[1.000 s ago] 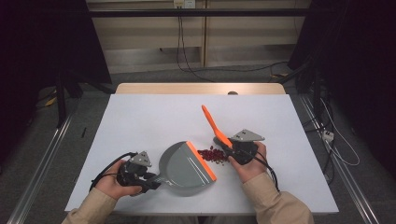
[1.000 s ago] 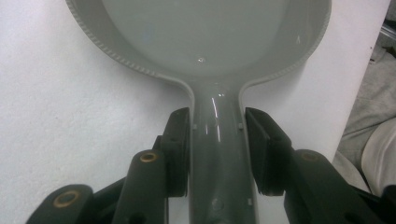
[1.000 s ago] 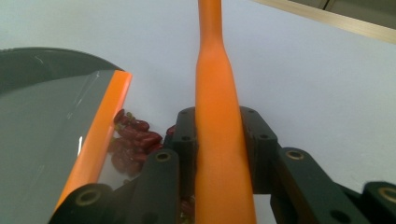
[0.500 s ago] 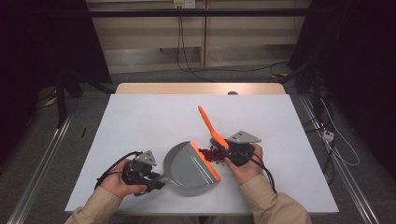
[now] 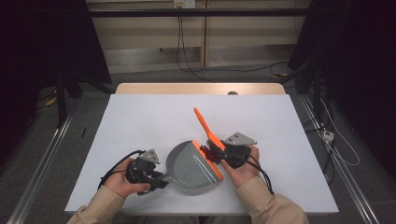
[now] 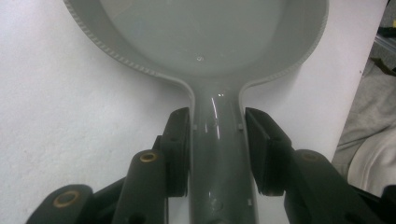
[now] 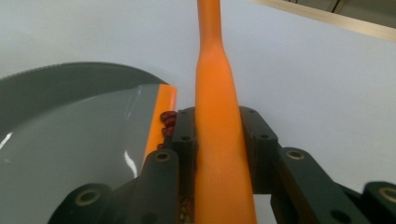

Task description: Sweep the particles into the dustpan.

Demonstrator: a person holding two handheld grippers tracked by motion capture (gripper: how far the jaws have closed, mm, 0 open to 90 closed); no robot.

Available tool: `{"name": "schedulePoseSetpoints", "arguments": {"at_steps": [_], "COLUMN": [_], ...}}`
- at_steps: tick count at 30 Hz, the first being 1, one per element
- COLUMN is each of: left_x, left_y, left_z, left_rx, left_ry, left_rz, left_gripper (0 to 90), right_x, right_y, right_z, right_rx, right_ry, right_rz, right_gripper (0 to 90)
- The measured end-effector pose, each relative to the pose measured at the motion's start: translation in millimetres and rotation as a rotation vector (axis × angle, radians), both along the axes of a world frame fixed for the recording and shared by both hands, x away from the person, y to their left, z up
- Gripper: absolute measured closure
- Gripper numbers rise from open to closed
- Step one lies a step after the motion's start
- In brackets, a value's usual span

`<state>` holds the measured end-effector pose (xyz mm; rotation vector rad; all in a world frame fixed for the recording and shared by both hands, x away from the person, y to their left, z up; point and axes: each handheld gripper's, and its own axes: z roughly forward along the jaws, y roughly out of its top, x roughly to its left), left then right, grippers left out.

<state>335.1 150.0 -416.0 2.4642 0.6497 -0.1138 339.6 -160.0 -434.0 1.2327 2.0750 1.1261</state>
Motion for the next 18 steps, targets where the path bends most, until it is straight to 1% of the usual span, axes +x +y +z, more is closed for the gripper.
{"name": "schedulePoseSetpoints", "arguments": {"at_steps": [1, 2, 3, 4, 5, 7, 8, 9, 10, 11, 14, 15, 16, 18], "left_x": [-0.1, 1.1, 1.9, 2.0, 0.7, 1.4, 1.6, 1.9, 3.2, 2.9, 3.0, 2.0, 1.7, 2.0], "left_y": [-0.5, -0.5, -0.4, -0.9, -2.5, -2.6, -2.8, -2.5, -1.4, -1.5, -1.3, -2.0, -2.1, -1.6], "left_z": [-0.2, 0.2, 0.4, 0.3, -0.6, -0.5, -0.5, -0.4, 0.2, 0.0, -0.2, -0.8, -1.0, -0.9], "left_rx": [-0.008, 0.009, 0.02, 0.016, -0.006, 0.001, 0.002, 0.004, 0.017, 0.014, 0.009, -0.005, -0.009, -0.008], "left_ry": [0.002, -0.001, -0.004, -0.003, 0.002, 0.002, 0.002, 0.003, -0.002, -0.001, 0.0, 0.005, 0.006, 0.005], "left_rz": [0.009, -0.009, -0.021, -0.018, 0.014, 0.005, 0.005, -0.001, -0.02, -0.016, -0.014, 0.005, 0.01, 0.008], "left_gripper": [62.7, 62.8, 62.8, 62.8, 62.8, 62.8, 62.8, 62.8, 62.8, 62.8, 62.8, 62.8, 62.8, 62.8], "right_x": [-0.3, -0.5, -0.6, -1.0, -1.3, -1.6, -1.6, -1.5, -1.5, -1.9, -2.4, -2.5, -3.0, -4.6], "right_y": [1.1, 1.8, 2.7, 3.8, 5.2, 7.6, 9.3, 10.7, 12.3, 14.3, 18.5, 19.3, 21.2, 25.4], "right_z": [0.1, 0.1, -0.1, -0.3, -0.2, -0.5, -0.2, -0.4, -0.6, -0.4, -0.5, -0.5, -0.6, -0.2], "right_rx": [0.002, 0.0, 0.008, 0.011, 0.007, 0.018, 0.012, 0.027, 0.033, 0.026, 0.028, 0.036, 0.045, 0.031], "right_ry": [0.003, 0.001, 0.0, 0.0, -0.003, 0.001, -0.002, 0.001, 0.003, 0.0, -0.004, -0.002, -0.003, -0.012], "right_rz": [-0.002, -0.002, 0.003, 0.002, 0.002, 0.005, 0.007, 0.008, 0.009, 0.01, 0.015, 0.017, 0.02, 0.028], "right_gripper": [70.8, 70.8, 70.8, 70.8, 70.8, 70.8, 70.8, 70.8, 70.8, 70.8, 70.8, 70.8, 70.8, 70.7]}}
